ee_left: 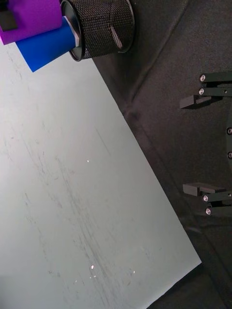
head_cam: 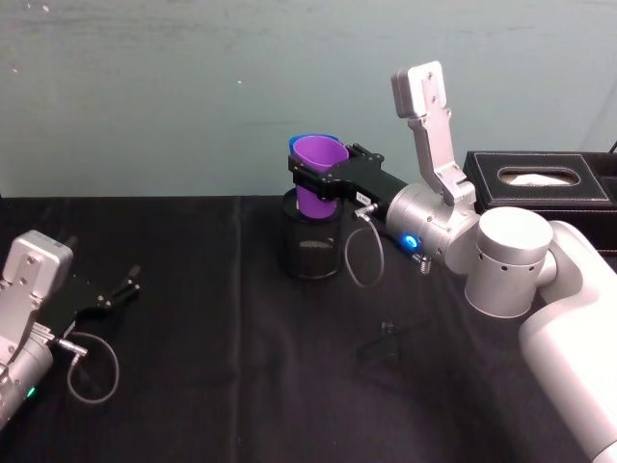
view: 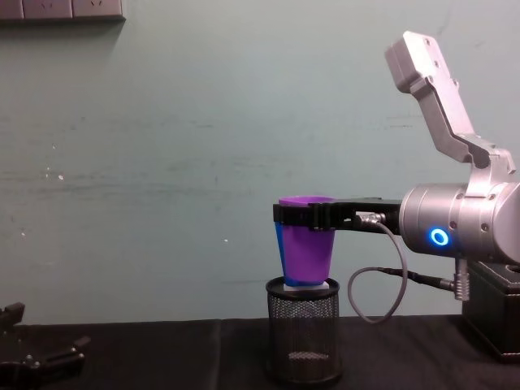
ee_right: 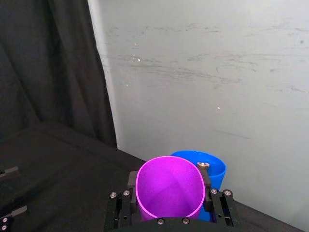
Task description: Pick up one cup with a gripper and tap it against the other cup.
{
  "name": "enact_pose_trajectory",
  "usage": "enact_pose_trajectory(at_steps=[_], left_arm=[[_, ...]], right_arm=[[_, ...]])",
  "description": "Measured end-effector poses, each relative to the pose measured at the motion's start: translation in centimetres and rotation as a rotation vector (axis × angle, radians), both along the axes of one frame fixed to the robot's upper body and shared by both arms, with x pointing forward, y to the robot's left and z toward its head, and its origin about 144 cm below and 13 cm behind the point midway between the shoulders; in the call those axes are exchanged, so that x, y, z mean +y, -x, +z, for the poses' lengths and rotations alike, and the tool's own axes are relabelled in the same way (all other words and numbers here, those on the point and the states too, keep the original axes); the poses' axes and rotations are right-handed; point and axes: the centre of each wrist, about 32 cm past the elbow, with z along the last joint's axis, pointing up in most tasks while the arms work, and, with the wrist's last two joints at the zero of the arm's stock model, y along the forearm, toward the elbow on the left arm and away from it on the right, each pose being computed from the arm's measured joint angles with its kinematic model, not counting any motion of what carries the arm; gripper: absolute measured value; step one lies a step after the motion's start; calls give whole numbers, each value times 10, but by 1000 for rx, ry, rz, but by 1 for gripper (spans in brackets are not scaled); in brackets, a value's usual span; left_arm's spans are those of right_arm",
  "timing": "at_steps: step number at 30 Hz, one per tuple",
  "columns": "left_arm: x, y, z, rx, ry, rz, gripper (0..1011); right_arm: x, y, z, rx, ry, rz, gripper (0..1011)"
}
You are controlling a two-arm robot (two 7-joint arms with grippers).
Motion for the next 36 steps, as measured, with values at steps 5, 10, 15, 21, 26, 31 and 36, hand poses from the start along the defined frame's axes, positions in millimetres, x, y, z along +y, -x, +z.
enact_pose_trajectory(at_steps=[5,10,15,21,26,31,36], left_arm=[[0,0,0,0,0,0,1000],[0,0,0,0,0,0,1000],[0,0,0,0,0,0,1000],[0,0,0,0,0,0,1000],[0,0,0,0,0,0,1000],[0,0,0,0,0,0,1000],[0,0,0,0,0,0,1000]], right_arm=[[0,0,0,0,0,0,737],[0,0,0,0,0,0,737],[0,0,0,0,0,0,737],[0,0,0,0,0,0,737],[0,0,0,0,0,0,737],[0,0,0,0,0,0,737],[0,0,0,0,0,0,737]])
